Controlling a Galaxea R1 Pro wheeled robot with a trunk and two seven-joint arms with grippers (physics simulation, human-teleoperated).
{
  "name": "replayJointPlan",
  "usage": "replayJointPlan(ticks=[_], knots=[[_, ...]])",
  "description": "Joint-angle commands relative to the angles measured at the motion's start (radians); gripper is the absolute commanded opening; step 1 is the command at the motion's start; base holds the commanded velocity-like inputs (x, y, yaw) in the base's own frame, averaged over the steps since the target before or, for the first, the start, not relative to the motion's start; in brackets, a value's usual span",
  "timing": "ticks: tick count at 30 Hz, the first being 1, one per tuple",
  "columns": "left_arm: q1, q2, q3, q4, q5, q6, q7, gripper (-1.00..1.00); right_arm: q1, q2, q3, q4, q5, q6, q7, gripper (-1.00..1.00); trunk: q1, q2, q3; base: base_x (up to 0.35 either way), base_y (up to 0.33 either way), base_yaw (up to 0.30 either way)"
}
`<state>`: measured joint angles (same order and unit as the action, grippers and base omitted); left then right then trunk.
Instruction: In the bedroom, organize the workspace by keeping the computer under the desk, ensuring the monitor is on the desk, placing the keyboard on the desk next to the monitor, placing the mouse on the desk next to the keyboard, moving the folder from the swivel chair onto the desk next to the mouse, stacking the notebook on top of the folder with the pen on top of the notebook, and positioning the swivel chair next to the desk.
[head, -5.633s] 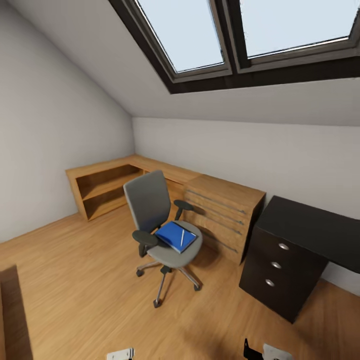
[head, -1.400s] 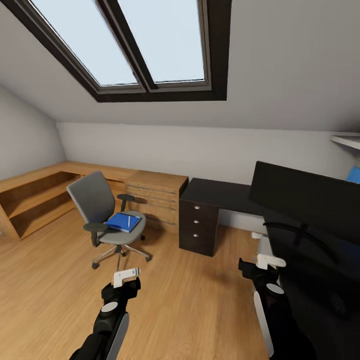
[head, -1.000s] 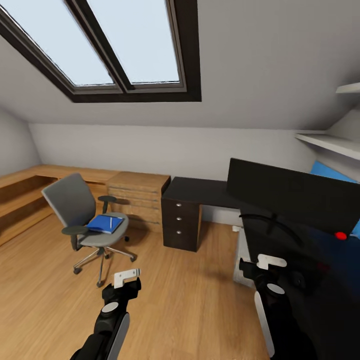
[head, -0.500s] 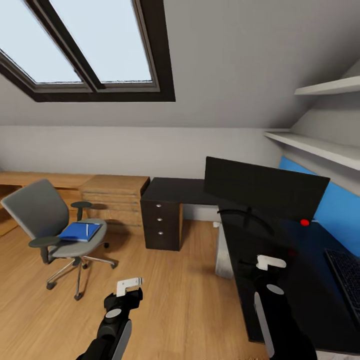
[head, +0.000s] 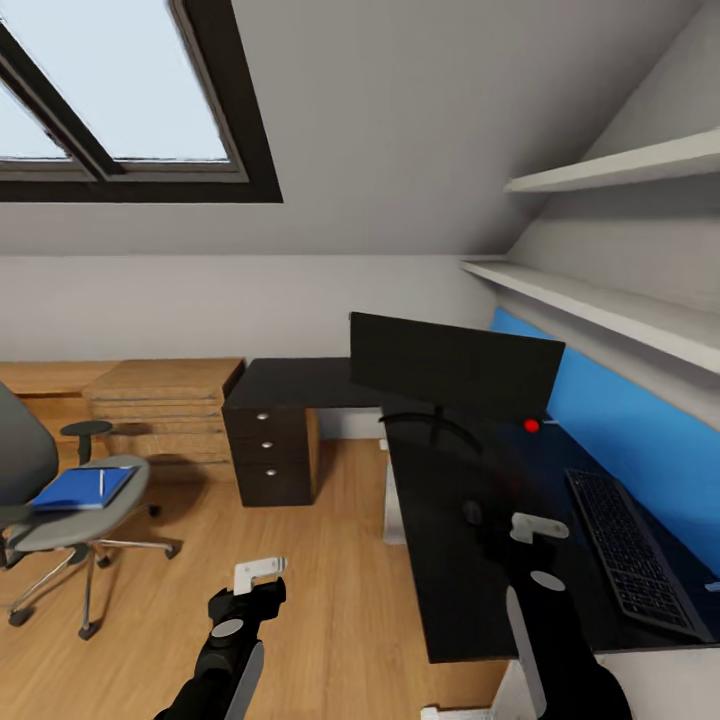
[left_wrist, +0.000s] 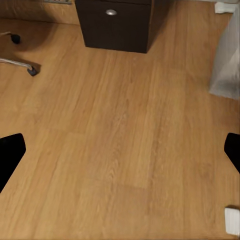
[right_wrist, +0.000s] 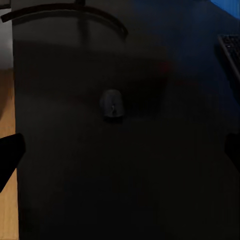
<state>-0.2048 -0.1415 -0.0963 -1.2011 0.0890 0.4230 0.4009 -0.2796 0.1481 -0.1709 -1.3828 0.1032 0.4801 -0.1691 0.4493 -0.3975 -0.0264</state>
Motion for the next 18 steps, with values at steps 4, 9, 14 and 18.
replayJointPlan(ticks=[4, 9, 14, 18], knots=[[-0.001, 0.000, -0.002, -0.001, 0.010, 0.004, 0.009, 1.00, -0.001, 0.001, 0.000, 0.008, 0.011, -0.011, 0.004, 1.00, 0.001, -0.002, -0.002, 0.000, -0.270, -0.292], [-0.001, 0.000, -0.002, 0.000, 0.010, 0.003, 0.009, 1.00, -0.001, 0.000, 0.001, 0.012, 0.012, -0.029, 0.005, 1.00, 0.001, -0.002, -0.002, 0.000, -0.140, -0.240], [-0.001, 0.000, -0.002, 0.000, 0.011, 0.003, 0.009, 1.00, -0.001, -0.001, 0.001, 0.014, 0.013, -0.032, 0.006, 1.00, 0.001, -0.002, -0.002, 0.000, -0.035, -0.074], [-0.001, 0.000, -0.001, 0.000, 0.011, 0.003, 0.009, 1.00, -0.001, -0.003, 0.028, 0.036, 0.015, -0.034, 0.007, 1.00, 0.001, -0.002, -0.002, 0.000, -0.007, -0.014]])
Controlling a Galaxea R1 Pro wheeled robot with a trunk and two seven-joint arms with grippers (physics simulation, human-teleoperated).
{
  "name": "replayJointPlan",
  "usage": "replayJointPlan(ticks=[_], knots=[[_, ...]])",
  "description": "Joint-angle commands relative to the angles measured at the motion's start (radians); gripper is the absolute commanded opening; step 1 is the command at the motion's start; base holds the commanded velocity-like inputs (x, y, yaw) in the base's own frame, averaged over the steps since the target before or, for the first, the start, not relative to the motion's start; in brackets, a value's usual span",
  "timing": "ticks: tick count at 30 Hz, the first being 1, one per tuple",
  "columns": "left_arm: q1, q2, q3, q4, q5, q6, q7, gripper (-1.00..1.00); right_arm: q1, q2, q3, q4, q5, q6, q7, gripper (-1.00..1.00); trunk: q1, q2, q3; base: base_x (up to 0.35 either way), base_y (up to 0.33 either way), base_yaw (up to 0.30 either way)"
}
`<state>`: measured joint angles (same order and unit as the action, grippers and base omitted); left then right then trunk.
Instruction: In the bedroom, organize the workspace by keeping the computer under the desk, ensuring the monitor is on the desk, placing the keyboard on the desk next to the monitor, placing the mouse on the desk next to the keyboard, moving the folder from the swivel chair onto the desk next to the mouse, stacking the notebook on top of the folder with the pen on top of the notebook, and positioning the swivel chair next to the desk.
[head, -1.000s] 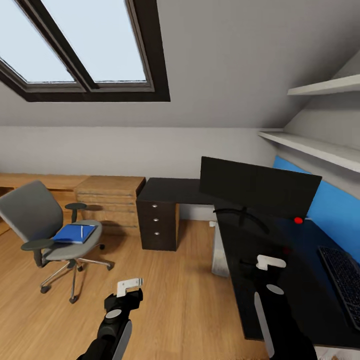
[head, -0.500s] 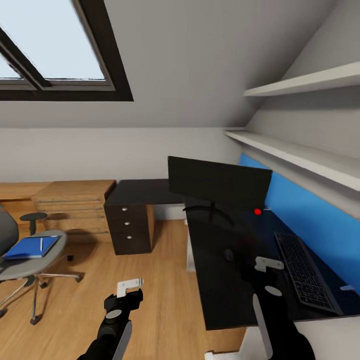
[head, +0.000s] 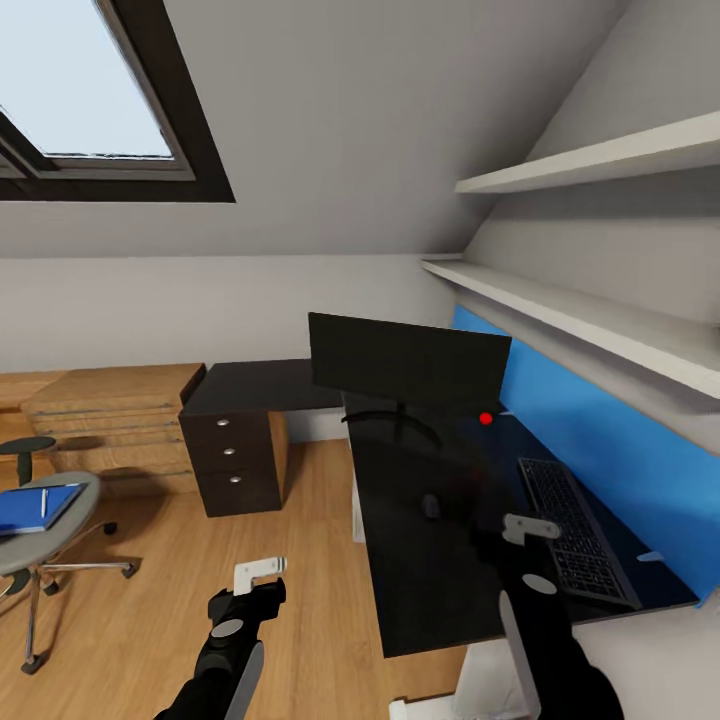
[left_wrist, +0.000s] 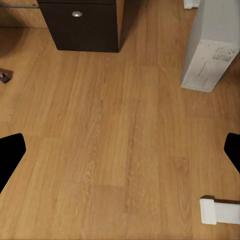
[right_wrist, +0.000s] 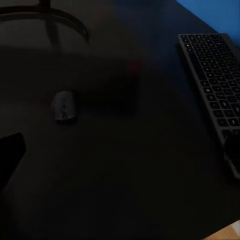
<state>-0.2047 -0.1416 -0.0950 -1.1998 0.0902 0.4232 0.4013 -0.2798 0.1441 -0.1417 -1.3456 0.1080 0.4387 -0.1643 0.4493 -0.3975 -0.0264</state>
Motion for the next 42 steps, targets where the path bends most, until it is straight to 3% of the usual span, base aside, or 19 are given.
replayJointPlan(ticks=[1, 8, 15, 29, 31, 34, 42], knots=[[-0.001, 0.000, -0.002, -0.001, 0.010, 0.003, 0.009, 1.00, -0.001, 0.000, 0.003, 0.003, 0.011, 0.007, 0.002, 1.00, 0.001, -0.002, -0.002, 0.000, -0.002, -0.004], [-0.001, 0.000, -0.002, -0.001, 0.010, 0.003, 0.008, 1.00, -0.001, -0.007, 0.037, 0.029, 0.011, 0.005, 0.003, 1.00, 0.001, -0.002, -0.002, 0.030, -0.001, -0.002], [-0.001, 0.000, -0.003, -0.001, 0.010, 0.003, 0.008, 1.00, -0.001, -0.031, 0.099, 0.058, 0.012, -0.057, 0.027, 1.00, 0.001, -0.002, -0.002, 0.270, 0.000, 0.000], [-0.001, 0.000, -0.003, 0.000, 0.009, 0.003, 0.008, 1.00, -0.001, -0.045, 0.108, 0.102, 0.013, -0.077, 0.104, 1.00, 0.001, -0.002, -0.002, 0.304, -0.031, 0.000], [-0.001, 0.000, -0.003, 0.000, 0.009, 0.003, 0.008, 1.00, -0.001, -0.046, 0.108, 0.104, 0.013, -0.091, 0.109, 1.00, 0.001, -0.002, -0.002, 0.256, -0.008, 0.000], [-0.001, 0.002, -0.003, 0.000, 0.008, 0.003, 0.008, 1.00, -0.001, -0.055, 0.109, 0.138, 0.019, -0.173, 0.139, 1.00, 0.001, -0.002, -0.002, 0.270, -0.002, 0.000], [-0.001, 0.002, -0.004, -0.001, 0.008, 0.003, 0.010, 1.00, -0.001, -0.075, 0.142, 0.218, 0.042, -0.215, 0.166, 1.00, 0.001, -0.002, -0.002, 0.183, 0.000, 0.000]])
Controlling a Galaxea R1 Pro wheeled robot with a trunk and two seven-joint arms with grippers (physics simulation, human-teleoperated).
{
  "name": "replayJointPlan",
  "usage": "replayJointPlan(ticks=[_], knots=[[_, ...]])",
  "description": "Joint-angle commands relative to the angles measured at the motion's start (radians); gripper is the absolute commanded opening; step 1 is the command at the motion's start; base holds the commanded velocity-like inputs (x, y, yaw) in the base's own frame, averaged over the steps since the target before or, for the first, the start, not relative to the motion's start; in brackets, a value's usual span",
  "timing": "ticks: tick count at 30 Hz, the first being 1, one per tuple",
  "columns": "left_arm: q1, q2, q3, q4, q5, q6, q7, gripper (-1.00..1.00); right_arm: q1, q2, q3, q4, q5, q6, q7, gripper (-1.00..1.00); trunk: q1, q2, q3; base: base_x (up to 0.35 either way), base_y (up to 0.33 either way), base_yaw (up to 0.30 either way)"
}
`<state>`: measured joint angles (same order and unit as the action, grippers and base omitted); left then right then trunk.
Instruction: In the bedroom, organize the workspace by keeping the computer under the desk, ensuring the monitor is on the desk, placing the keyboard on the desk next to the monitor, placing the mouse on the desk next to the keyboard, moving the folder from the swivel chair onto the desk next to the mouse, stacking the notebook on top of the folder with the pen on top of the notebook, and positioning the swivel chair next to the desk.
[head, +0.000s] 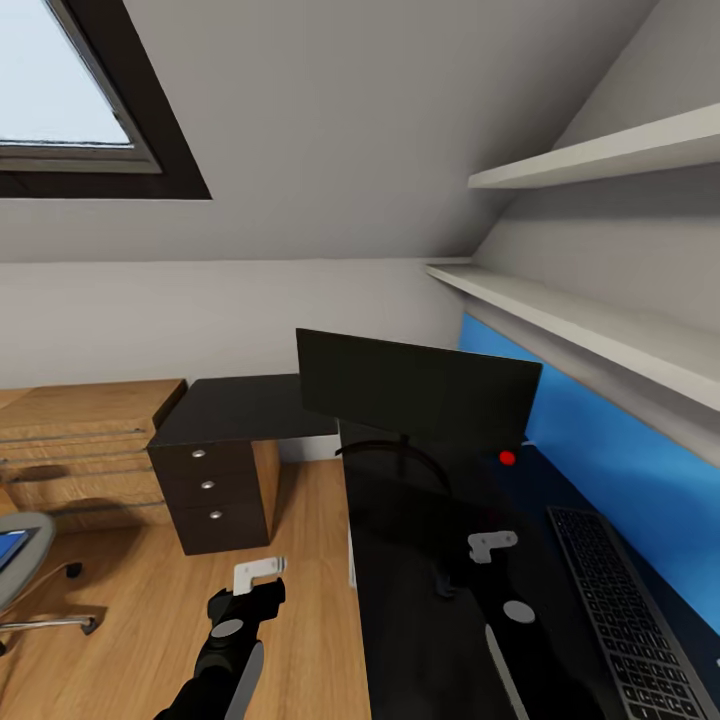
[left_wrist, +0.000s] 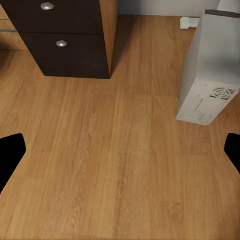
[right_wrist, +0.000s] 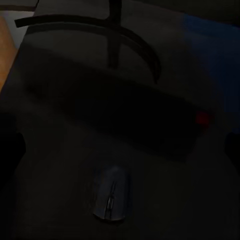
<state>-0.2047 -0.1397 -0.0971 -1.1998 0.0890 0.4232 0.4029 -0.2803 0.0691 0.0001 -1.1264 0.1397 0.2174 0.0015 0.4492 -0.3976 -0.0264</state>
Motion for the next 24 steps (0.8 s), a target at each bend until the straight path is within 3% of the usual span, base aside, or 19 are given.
replayJointPlan(ticks=[1, 4, 11, 13, 14, 15, 22, 24], knots=[[-0.001, 0.000, -0.002, -0.003, 0.009, 0.003, 0.011, 1.00, -0.004, 0.000, 0.003, 0.039, 0.011, 0.004, 0.001, 1.00, 0.001, -0.002, -0.002, 0.016, 0.000, 0.000], [-0.001, 0.000, -0.003, -0.004, 0.009, 0.003, 0.012, 1.00, -0.017, 0.000, 0.004, 0.109, 0.012, 0.002, 0.001, 1.00, 0.001, -0.002, -0.002, 0.010, 0.000, 0.000], [-0.001, 0.000, -0.003, -0.007, 0.009, 0.003, 0.013, 1.00, -0.172, 0.000, 0.003, 0.362, 0.011, -0.029, 0.002, 1.00, 0.001, -0.002, -0.002, 0.001, 0.000, 0.000], [-0.001, 0.000, -0.003, -0.007, 0.009, 0.003, 0.013, 1.00, -0.241, 0.001, 0.003, 0.473, 0.010, -0.058, 0.002, 1.00, 0.001, -0.002, -0.002, 0.000, 0.000, 0.000], [-0.001, 0.000, -0.003, -0.008, 0.009, 0.003, 0.013, 1.00, -0.336, 0.001, 0.003, 0.625, 0.010, -0.110, 0.002, 1.00, 0.001, -0.002, -0.002, 0.000, 0.000, 0.000], [-0.001, 0.000, -0.003, -0.008, 0.009, 0.003, 0.014, 1.00, -0.380, 0.001, 0.002, 0.694, 0.009, -0.134, 0.001, 1.00, 0.001, -0.002, -0.002, 0.000, 0.000, 0.000], [-0.001, 0.000, -0.001, -0.022, 0.009, 0.003, 0.014, 1.00, -0.502, -0.002, -0.004, 0.864, 0.005, -0.186, -0.001, 1.00, 0.001, -0.002, -0.002, 0.000, 0.000, 0.000], [-0.001, 0.000, -0.001, -0.029, 0.010, 0.003, 0.014, 1.00, -0.507, -0.002, -0.006, 0.873, 0.004, -0.189, -0.001, 1.00, 0.001, -0.002, -0.002, 0.000, 0.000, 0.000]])
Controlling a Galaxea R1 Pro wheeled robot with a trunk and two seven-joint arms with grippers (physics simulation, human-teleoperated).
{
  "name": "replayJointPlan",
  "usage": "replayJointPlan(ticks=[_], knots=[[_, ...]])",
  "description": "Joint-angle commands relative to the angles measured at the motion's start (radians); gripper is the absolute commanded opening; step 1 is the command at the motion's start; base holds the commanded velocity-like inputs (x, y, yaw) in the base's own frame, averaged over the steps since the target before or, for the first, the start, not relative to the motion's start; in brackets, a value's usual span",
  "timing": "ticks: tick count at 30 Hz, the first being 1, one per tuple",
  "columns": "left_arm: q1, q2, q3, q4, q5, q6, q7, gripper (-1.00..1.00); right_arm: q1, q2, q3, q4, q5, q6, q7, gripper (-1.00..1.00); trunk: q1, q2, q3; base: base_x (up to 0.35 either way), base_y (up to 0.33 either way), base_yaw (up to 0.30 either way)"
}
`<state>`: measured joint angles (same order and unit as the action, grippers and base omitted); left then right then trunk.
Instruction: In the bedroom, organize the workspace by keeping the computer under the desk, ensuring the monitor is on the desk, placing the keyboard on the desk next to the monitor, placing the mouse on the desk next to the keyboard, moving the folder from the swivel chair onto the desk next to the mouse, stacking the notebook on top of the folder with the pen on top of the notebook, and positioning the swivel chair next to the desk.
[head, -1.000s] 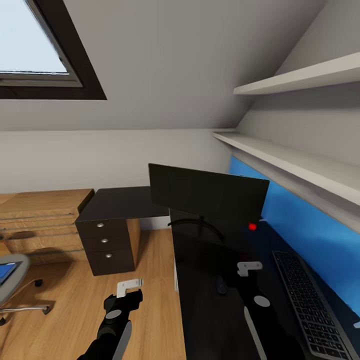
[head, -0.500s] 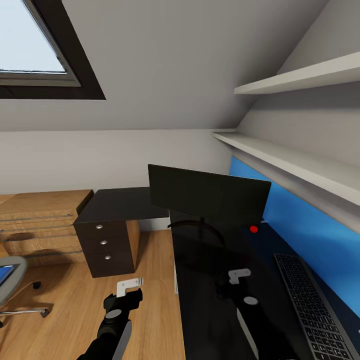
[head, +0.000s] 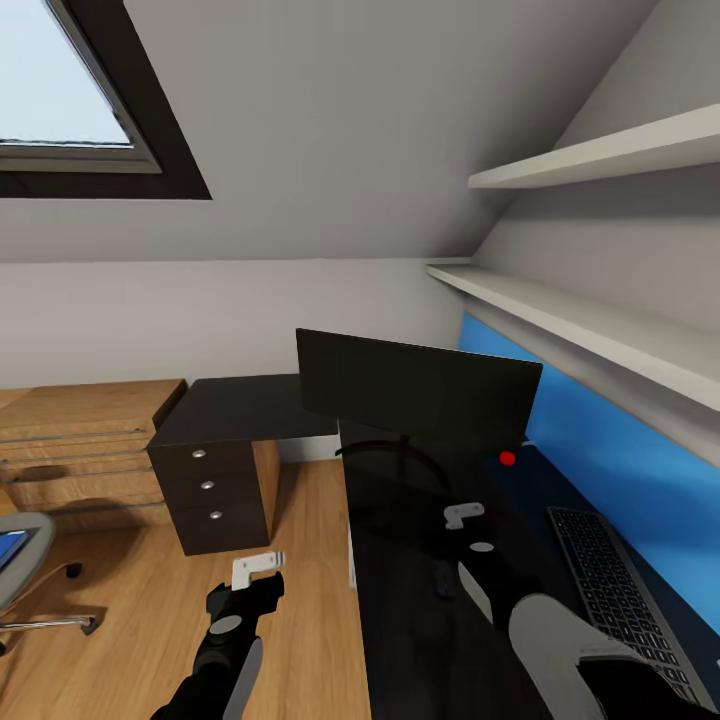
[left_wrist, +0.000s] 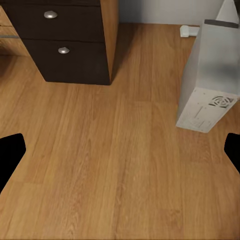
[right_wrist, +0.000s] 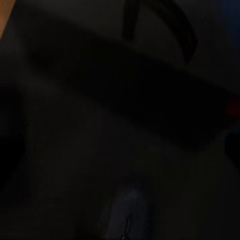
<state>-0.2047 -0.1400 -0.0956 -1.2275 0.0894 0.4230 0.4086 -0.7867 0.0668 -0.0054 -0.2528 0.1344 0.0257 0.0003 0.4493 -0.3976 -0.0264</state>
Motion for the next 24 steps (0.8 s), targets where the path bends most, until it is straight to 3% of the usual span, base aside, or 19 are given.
replayJointPlan(ticks=[1, 20, 24], knots=[[-0.001, 0.000, -0.002, -0.005, 0.010, 0.003, 0.008, 1.00, -0.003, 0.000, -0.002, 0.004, 0.009, 0.001, 0.000, 1.00, 0.001, -0.002, -0.002, 0.000, 0.000, 0.000], [-0.001, -0.001, -0.001, -0.021, 0.012, -0.011, 0.010, 1.00, -0.009, -0.006, -0.004, 0.032, 0.008, -0.027, -0.001, 1.00, 0.001, -0.002, -0.002, 0.000, 0.000, 0.000], [-0.001, -0.001, -0.001, -0.022, 0.012, -0.014, 0.010, 1.00, -0.009, -0.009, -0.004, 0.032, 0.008, -0.027, 0.000, 1.00, 0.016, -0.030, -0.015, 0.000, 0.000, 0.000]])
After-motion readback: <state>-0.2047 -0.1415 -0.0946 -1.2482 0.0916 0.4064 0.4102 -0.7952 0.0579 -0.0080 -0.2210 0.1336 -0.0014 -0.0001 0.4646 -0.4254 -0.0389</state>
